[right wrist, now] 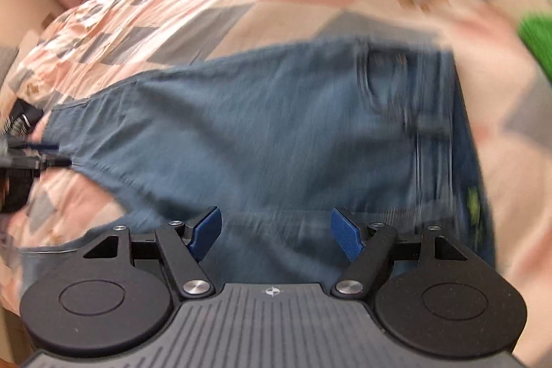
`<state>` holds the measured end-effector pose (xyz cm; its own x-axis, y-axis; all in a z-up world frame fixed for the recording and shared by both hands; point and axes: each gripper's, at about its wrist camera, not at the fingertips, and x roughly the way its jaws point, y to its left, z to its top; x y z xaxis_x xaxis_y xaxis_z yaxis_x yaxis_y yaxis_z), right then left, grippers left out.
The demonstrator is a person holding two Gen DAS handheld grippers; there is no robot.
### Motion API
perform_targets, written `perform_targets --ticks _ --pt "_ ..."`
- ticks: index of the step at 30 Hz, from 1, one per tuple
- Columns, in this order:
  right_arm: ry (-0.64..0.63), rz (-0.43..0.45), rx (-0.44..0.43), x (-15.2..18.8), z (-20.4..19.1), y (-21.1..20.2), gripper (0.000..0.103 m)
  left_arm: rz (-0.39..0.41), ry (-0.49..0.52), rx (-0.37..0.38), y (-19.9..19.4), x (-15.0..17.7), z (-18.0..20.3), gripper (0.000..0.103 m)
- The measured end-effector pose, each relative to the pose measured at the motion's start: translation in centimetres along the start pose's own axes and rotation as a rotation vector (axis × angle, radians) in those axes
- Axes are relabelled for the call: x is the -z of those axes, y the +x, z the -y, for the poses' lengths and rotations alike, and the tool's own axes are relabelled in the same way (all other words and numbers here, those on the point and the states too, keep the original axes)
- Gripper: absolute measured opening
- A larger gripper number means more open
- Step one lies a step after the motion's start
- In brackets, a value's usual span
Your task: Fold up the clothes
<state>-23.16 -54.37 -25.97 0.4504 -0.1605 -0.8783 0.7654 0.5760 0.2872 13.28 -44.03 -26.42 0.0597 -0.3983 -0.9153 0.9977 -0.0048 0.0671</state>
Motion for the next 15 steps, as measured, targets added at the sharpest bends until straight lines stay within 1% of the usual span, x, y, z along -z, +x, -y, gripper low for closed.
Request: perform_targets --ticks 3,5,8,10,13,15 --pt "-0.091 0.004 0.046 -3.8 0.8 2.0 0.073 0.009 0.092 0.008 2.5 -2.6 -1.5 0.064" --pt "-0.144 -0.005 0.059 -5.8 1.4 3.4 0.073 0.012 0.145 0.030 3.7 -4.0 -2.4 0.064" --pt "-0.174 -0.045 0.014 -9.2 2.6 5.3 0.073 0.015 0.214 0.065 5.4 -6.1 -3.8 0.064" --pt "-0.205 -0.051 -0.006 -11.3 3.0 6.3 0.073 0.017 0.249 0.098 6.3 -7.1 -4.5 0.065" --pt "-0.281 -0.081 -0.028 -13.6 3.2 8.1 0.073 0.026 0.293 0.149 7.7 -8.2 -5.5 0.072" --pt "-0.333 -0.116 -0.043 -15.2 3.0 9.5 0.073 0.011 0.296 0.198 8.8 -8.7 -6.4 0.076"
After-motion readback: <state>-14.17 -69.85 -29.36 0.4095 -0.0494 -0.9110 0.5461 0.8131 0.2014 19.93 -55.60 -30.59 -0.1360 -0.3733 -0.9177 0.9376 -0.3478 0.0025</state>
